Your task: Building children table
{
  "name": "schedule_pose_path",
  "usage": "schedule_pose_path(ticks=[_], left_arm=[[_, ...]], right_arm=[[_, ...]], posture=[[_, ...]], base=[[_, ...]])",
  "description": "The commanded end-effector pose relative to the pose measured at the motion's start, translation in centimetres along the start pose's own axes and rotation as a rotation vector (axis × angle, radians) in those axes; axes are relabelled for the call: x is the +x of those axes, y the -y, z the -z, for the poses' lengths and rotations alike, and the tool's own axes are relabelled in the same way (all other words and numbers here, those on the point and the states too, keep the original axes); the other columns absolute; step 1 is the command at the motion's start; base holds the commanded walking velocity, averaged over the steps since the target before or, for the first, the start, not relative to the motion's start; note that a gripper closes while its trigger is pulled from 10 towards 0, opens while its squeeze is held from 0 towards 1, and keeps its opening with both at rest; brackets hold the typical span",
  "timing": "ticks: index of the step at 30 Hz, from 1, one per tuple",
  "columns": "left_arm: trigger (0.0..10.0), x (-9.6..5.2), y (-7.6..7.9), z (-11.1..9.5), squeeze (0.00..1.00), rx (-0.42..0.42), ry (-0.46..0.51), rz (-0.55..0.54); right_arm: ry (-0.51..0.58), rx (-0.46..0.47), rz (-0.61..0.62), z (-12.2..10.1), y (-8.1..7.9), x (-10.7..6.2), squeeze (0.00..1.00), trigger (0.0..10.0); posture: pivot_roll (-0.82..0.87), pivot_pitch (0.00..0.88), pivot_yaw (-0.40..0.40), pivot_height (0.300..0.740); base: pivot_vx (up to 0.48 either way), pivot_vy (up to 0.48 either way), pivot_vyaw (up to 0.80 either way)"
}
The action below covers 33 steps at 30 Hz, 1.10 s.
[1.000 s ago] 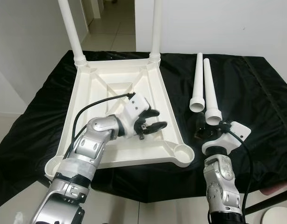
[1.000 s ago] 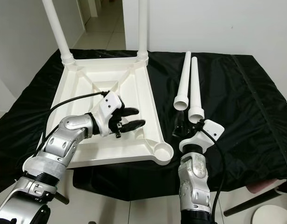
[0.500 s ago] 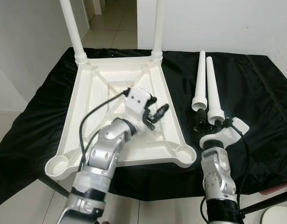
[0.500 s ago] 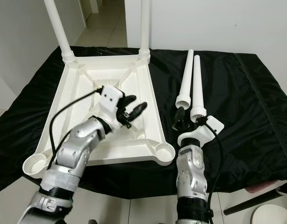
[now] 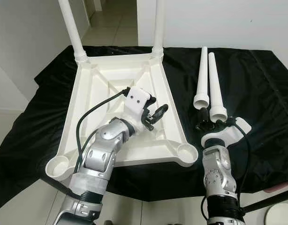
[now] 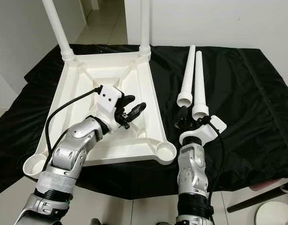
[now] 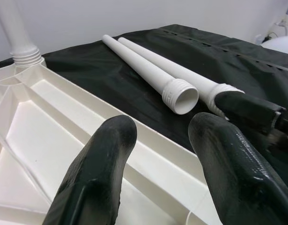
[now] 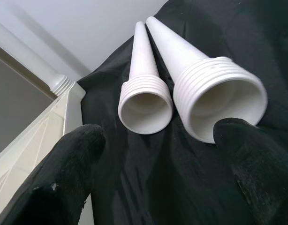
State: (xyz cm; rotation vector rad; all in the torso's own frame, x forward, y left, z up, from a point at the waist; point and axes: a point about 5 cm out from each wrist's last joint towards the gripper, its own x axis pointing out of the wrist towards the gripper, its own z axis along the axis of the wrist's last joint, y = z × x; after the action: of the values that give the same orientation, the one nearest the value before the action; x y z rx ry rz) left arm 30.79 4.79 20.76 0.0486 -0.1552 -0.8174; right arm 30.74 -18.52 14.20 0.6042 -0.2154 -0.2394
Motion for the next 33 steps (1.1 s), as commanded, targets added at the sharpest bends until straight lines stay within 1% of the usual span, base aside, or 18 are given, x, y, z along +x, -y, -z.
schedule_pose_path(ticks=[1,9,15,17,20,24,26,27,29,30,31,32,33], left_arm=[[10.0,-0.4,-0.2,0.0,0.00,-0.003,-0.014,-0.069],[10.0,-0.7,-0.2,0.0,0.00,-0.002,-0.025,-0.068],[10.0,-1.0,-0.2,-0.1,0.00,-0.001,-0.033,-0.071],[10.0,-1.0,-0.2,-0.1,0.00,-0.001,-0.033,-0.071],[10.0,-1.0,-0.1,-0.2,0.00,-0.003,-0.040,-0.072],[10.0,-1.1,-0.1,-0.1,0.00,-0.002,-0.042,-0.073],[10.0,-1.0,-0.1,-0.2,0.00,-0.003,-0.042,-0.072],[10.0,-1.0,-0.1,-0.3,0.00,-0.003,-0.040,-0.072],[10.0,-0.9,-0.1,-0.3,0.00,-0.004,-0.040,-0.072],[10.0,-0.9,-0.1,-0.3,0.00,-0.004,-0.040,-0.072],[10.0,-0.9,-0.1,-0.3,0.00,-0.004,-0.040,-0.072],[10.0,-0.9,-0.1,-0.4,0.00,-0.004,-0.040,-0.072],[10.0,-0.8,-0.1,-0.4,0.00,-0.004,-0.039,-0.072]], right_arm=[[-0.002,0.032,0.012,0.3,0.0,0.1,0.00,10.0],[0.010,0.030,0.009,-0.1,0.1,0.7,0.00,10.0],[0.031,0.019,0.000,-0.9,0.2,1.5,0.00,10.0],[0.031,0.019,0.000,-0.9,0.2,1.5,0.00,10.0],[0.048,0.011,-0.022,-1.5,-0.3,2.3,0.00,10.0],[0.051,0.009,-0.031,-1.6,-0.5,2.5,0.00,10.0],[0.051,0.009,-0.043,-1.8,-0.6,2.8,0.00,10.0],[0.039,0.007,-0.069,-1.9,-0.9,3.4,0.00,10.0],[0.035,0.006,-0.077,-1.9,-1.0,3.5,0.00,10.0],[0.025,0.004,-0.084,-2.0,-1.0,3.8,0.00,6.5],[0.025,0.004,-0.084,-2.0,-1.0,3.8,0.00,6.5],[0.013,0.008,-0.089,-2.0,-1.1,4.1,0.00,4.2],[0.001,0.012,-0.091,-2.0,-1.1,4.3,0.00,3.2]], posture=[[0.03,0.141,0.093,0.740],[0.03,0.152,0.095,0.740],[0.04,0.168,0.096,0.740],[0.04,0.168,0.096,0.740],[0.05,0.170,0.098,0.740],[0.05,0.171,0.099,0.740],[0.05,0.171,0.100,0.740],[0.04,0.172,0.101,0.740],[0.04,0.172,0.101,0.740],[0.04,0.174,0.103,0.740],[0.04,0.174,0.103,0.740],[0.04,0.174,0.103,0.740],[0.04,0.175,0.103,0.740]], base=[[0.000,0.000,0.00],[0.000,0.000,0.00],[0.000,0.000,0.00],[0.000,0.000,0.00],[0.000,0.000,0.00],[0.000,0.000,0.00],[0.000,0.000,0.00],[0.000,0.000,0.00],[0.000,0.000,0.00],[0.000,0.000,0.00],[0.000,0.000,0.00],[0.000,0.000,0.00],[0.000,0.000,0.00]])
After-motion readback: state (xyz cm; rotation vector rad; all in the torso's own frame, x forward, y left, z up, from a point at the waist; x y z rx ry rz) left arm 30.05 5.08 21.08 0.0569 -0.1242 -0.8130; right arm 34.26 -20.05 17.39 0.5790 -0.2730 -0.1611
